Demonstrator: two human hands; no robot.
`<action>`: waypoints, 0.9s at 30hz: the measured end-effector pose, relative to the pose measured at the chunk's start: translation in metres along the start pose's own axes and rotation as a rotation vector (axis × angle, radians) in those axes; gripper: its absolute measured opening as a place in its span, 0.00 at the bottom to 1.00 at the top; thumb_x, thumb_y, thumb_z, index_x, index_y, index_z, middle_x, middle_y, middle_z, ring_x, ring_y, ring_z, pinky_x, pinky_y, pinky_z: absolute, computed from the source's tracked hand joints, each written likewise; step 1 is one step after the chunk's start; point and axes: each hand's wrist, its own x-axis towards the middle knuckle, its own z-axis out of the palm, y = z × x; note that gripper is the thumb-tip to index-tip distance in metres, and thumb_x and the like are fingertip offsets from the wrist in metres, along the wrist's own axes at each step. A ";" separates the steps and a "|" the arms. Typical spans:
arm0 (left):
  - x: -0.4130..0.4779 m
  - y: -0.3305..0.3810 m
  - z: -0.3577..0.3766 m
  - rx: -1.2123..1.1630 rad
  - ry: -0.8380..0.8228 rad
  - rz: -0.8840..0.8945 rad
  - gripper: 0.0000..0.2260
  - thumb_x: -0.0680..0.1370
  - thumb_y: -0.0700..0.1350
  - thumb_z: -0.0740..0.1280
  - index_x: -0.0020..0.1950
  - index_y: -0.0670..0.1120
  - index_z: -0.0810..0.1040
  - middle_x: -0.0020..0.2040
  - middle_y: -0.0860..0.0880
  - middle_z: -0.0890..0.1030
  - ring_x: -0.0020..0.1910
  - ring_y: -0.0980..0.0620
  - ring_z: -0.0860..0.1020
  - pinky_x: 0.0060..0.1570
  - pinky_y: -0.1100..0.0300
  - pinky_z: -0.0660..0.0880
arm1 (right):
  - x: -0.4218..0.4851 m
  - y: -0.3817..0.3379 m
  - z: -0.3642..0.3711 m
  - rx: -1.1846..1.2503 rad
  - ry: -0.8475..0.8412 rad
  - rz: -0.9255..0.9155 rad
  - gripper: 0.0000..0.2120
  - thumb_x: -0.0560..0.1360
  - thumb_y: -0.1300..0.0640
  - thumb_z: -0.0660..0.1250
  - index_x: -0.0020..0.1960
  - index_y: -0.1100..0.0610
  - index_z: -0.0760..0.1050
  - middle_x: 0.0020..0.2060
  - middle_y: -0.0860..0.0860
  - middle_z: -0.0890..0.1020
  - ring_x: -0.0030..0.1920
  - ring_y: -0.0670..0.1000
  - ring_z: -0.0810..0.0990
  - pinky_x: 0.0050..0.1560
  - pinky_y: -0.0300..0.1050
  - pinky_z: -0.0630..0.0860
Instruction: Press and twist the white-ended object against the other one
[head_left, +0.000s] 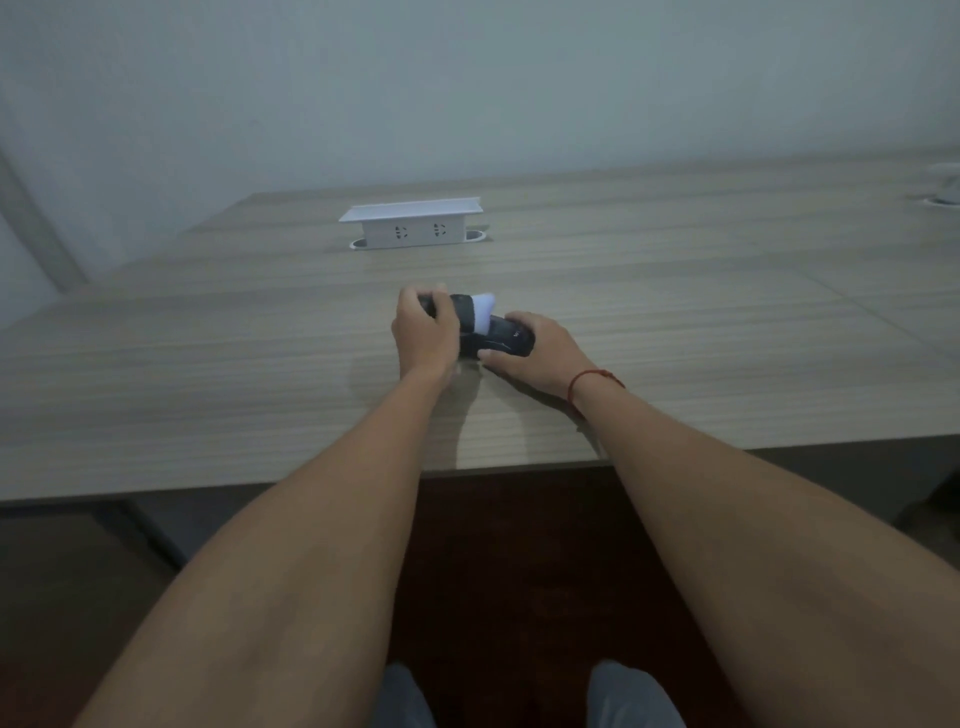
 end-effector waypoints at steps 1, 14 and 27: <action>-0.001 0.000 0.003 0.031 -0.016 0.003 0.11 0.81 0.47 0.59 0.52 0.40 0.74 0.51 0.42 0.79 0.47 0.48 0.75 0.45 0.61 0.67 | 0.000 0.000 0.001 0.001 0.021 -0.002 0.22 0.66 0.43 0.73 0.56 0.52 0.77 0.51 0.52 0.83 0.52 0.55 0.81 0.57 0.57 0.78; 0.008 0.016 0.015 0.201 -0.074 0.035 0.11 0.79 0.45 0.61 0.52 0.38 0.76 0.53 0.40 0.79 0.48 0.44 0.77 0.43 0.58 0.70 | 0.003 0.002 0.005 -0.026 0.062 0.022 0.21 0.67 0.46 0.74 0.57 0.53 0.76 0.51 0.52 0.83 0.51 0.55 0.81 0.56 0.56 0.78; 0.016 0.016 0.018 0.182 -0.082 -0.073 0.14 0.79 0.45 0.60 0.56 0.37 0.77 0.57 0.39 0.80 0.55 0.41 0.79 0.51 0.56 0.73 | 0.000 0.005 0.001 0.154 0.082 0.096 0.31 0.62 0.50 0.80 0.60 0.56 0.73 0.52 0.50 0.79 0.52 0.51 0.79 0.56 0.47 0.77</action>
